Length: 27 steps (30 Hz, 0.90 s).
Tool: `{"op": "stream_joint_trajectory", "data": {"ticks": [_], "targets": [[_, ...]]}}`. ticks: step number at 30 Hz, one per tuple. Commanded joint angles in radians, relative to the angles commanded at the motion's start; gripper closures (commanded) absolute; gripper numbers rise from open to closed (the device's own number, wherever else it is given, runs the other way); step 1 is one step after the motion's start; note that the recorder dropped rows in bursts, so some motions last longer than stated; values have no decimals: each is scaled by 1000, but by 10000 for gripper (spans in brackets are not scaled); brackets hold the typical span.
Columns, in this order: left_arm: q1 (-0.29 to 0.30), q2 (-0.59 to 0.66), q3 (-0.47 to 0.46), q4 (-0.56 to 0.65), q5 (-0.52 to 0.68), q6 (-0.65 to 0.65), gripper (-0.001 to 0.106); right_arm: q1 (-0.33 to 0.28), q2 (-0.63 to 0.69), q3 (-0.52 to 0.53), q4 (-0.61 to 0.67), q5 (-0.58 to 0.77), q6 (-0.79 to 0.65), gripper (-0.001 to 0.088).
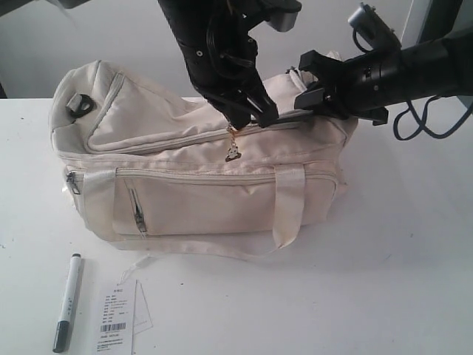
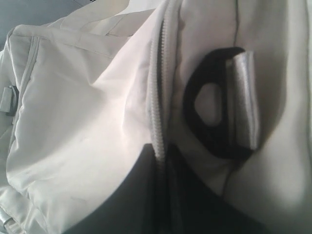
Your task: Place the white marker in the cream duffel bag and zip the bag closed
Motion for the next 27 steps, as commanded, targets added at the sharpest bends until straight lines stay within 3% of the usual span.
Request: {"op": "stream_joint_trajectory", "data": {"ticks": [27], "targets": [[46,-56,20,12,0,0,1053,0,0,0,-5,-11,0,868]]}}
